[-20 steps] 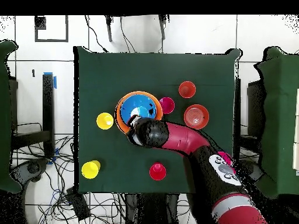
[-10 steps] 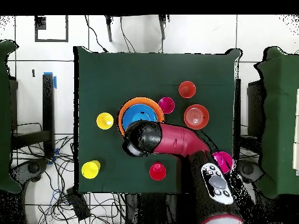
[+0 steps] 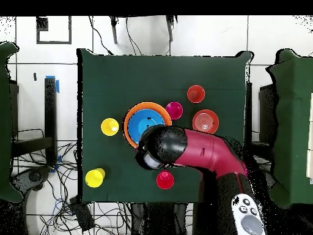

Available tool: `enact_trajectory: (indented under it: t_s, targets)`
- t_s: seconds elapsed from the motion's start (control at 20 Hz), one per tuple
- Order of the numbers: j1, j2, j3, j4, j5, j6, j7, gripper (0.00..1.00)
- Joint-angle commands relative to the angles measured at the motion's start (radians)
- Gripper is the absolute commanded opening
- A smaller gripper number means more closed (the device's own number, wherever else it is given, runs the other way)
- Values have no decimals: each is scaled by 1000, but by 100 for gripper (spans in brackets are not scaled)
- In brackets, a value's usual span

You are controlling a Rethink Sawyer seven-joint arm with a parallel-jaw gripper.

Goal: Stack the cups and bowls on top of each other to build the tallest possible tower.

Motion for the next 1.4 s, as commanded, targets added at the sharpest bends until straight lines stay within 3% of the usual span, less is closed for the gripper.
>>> enact_trajectory:
  t_s: [0.05,0.3,0.5,0.75,1.05,1.4]
  targets:
    - [-43,53,19,-64,-70,1,-63,100]
    - [39,204,5,-100,-115,-231,69,100]
    - [46,194,5,-90,-117,-253,39,100]
    - [-23,180,23,9,-148,-339,-73,100]
    - [-126,48,68,124,-156,-286,-216,100]
    - [-233,26,112,206,-234,-344,-258,100]
